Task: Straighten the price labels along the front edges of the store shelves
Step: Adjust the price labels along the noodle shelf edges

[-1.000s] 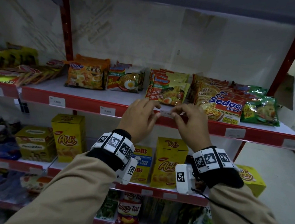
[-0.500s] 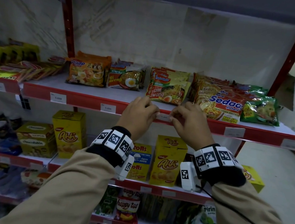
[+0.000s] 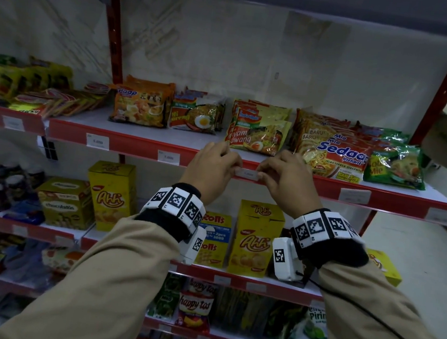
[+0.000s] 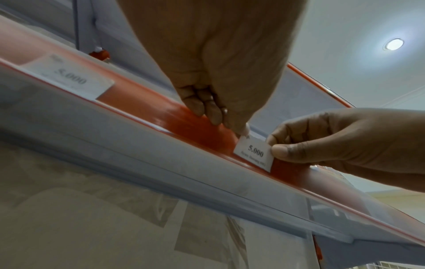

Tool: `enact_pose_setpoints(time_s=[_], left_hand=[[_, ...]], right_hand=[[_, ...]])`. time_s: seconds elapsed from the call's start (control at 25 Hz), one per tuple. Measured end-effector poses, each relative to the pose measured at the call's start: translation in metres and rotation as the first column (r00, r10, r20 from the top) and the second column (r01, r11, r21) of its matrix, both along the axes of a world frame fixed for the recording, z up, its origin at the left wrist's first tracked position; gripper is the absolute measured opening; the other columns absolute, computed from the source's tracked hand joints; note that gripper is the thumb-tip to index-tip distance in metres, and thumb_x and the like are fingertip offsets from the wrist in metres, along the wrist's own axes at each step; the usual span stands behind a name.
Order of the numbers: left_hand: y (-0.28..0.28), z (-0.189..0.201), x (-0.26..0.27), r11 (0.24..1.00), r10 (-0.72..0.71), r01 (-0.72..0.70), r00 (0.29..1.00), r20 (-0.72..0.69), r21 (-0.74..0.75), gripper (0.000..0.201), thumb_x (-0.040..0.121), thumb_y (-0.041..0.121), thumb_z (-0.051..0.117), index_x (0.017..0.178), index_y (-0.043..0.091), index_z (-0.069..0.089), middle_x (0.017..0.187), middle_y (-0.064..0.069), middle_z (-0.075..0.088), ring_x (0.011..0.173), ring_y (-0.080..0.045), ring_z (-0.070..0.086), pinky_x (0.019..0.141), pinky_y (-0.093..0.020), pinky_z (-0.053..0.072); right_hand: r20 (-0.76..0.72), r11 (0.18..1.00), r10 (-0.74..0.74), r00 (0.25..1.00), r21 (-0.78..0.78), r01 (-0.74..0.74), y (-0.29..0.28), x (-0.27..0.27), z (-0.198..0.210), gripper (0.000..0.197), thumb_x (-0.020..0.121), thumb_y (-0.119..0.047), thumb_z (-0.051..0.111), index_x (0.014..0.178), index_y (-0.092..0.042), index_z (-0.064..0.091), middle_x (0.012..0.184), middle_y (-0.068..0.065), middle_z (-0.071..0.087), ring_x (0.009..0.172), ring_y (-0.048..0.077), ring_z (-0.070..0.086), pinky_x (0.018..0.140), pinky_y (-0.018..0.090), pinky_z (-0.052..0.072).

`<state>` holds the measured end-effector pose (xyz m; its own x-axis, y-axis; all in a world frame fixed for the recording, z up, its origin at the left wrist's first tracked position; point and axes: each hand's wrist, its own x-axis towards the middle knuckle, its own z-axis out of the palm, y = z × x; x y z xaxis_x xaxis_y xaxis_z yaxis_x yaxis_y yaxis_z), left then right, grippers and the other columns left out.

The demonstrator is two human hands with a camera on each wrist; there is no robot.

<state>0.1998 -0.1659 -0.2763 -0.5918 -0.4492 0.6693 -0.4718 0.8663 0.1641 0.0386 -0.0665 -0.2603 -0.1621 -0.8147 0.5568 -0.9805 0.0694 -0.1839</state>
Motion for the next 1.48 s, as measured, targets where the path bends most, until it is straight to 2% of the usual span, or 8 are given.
enact_pose_setpoints(time_s=[0.36, 0.52, 0.72, 0.92, 1.04, 1.12, 1.28, 1.48], left_hand=[[-0.004, 0.003, 0.002, 0.999, -0.032, 0.031, 0.999, 0.019, 0.025, 0.023, 0.094, 0.027, 0.055, 0.100, 0.010, 0.069, 0.093, -0.006, 0.051, 0.092, -0.023, 0.045, 0.076, -0.035, 0.041], [-0.008, 0.008, 0.005, 0.999, -0.043, 0.043, 0.996, 0.073, -0.001, 0.024, 0.094, 0.030, 0.055, 0.102, 0.012, 0.070, 0.092, -0.004, 0.052, 0.091, -0.021, 0.046, 0.075, -0.033, 0.040], [-0.007, 0.011, 0.009, 0.996, -0.088, 0.090, 0.994, 0.066, -0.027, 0.020, 0.092, 0.025, 0.058, 0.104, 0.012, 0.066, 0.098, -0.007, 0.057, 0.093, -0.025, 0.049, 0.075, -0.037, 0.043], [-0.009, 0.009, 0.008, 0.993, -0.083, 0.085, 0.996, 0.029, -0.079, 0.012, 0.089, 0.020, 0.061, 0.094, 0.009, 0.064, 0.095, -0.008, 0.059, 0.089, -0.026, 0.050, 0.071, -0.036, 0.041], [-0.012, 0.007, 0.007, 0.983, -0.092, 0.097, 0.995, 0.040, -0.153, 0.008, 0.088, 0.015, 0.063, 0.089, 0.007, 0.063, 0.090, -0.010, 0.059, 0.083, -0.028, 0.051, 0.067, -0.039, 0.042], [-0.013, 0.004, 0.007, 0.970, -0.083, 0.089, 0.996, 0.036, -0.228, 0.009, 0.087, 0.016, 0.063, 0.085, 0.007, 0.062, 0.086, -0.010, 0.058, 0.079, -0.029, 0.052, 0.066, -0.038, 0.040], [-0.004, 0.004, -0.003, 0.925, 0.007, -0.007, 1.000, -0.002, -0.379, 0.016, 0.082, 0.032, 0.060, 0.079, 0.017, 0.061, 0.086, -0.002, 0.057, 0.085, -0.025, 0.050, 0.074, -0.037, 0.033], [0.036, 0.007, -0.054, 0.932, -0.051, 0.078, 0.995, 0.085, -0.354, 0.023, 0.084, 0.037, 0.054, 0.095, 0.019, 0.064, 0.100, -0.003, 0.059, 0.096, -0.027, 0.052, 0.081, -0.039, 0.036]], right_hand=[[0.023, 1.000, 0.001, 1.000, 0.025, -0.002, 0.000, 0.001, 0.003, 0.013, 0.089, -0.031, 0.062, 0.098, -0.024, 0.068, 0.101, -0.001, 0.052, 0.105, 0.023, 0.043, 0.089, 0.039, 0.033], [0.030, 0.999, 0.014, 0.999, 0.037, -0.015, 0.000, 0.001, 0.006, 0.012, 0.089, -0.031, 0.063, 0.097, -0.024, 0.069, 0.097, -0.003, 0.051, 0.102, 0.023, 0.044, 0.086, 0.037, 0.032], [0.045, 1.000, 0.007, 0.999, -0.012, -0.007, 0.000, 0.002, 0.003, 0.011, 0.087, -0.028, 0.065, 0.095, -0.023, 0.071, 0.089, -0.008, 0.044, 0.100, 0.023, 0.045, 0.086, 0.038, 0.034], [0.061, 0.996, 0.022, 0.998, -0.091, -0.017, -0.001, 0.001, -0.001, 0.009, 0.083, -0.025, 0.070, 0.091, -0.022, 0.068, 0.086, -0.006, 0.052, 0.093, 0.022, 0.047, 0.083, 0.038, 0.038], [0.080, 0.988, 0.046, 0.996, -0.151, -0.033, 0.001, -0.002, -0.004, 0.017, 0.079, -0.023, 0.074, 0.090, -0.017, 0.063, 0.087, 0.000, 0.059, 0.091, 0.022, 0.048, 0.079, 0.035, 0.039], [0.049, 0.990, 0.021, 0.999, -0.141, -0.014, 0.003, -0.006, -0.006, 0.020, 0.078, -0.024, 0.075, 0.093, -0.016, 0.064, 0.093, 0.005, 0.057, 0.094, 0.024, 0.047, 0.082, 0.036, 0.040], [-0.070, 0.988, -0.078, 0.995, -0.140, 0.067, 0.016, -0.021, -0.008, 0.028, 0.075, -0.033, 0.076, 0.097, -0.019, 0.063, 0.101, 0.004, 0.057, 0.095, 0.025, 0.047, 0.082, 0.038, 0.040], [-0.156, 0.975, -0.215, 0.964, -0.090, 0.203, 0.046, -0.049, -0.007, 0.030, 0.075, -0.033, 0.075, 0.100, -0.021, 0.062, 0.103, 0.001, 0.058, 0.099, 0.027, 0.048, 0.079, 0.037, 0.035]])
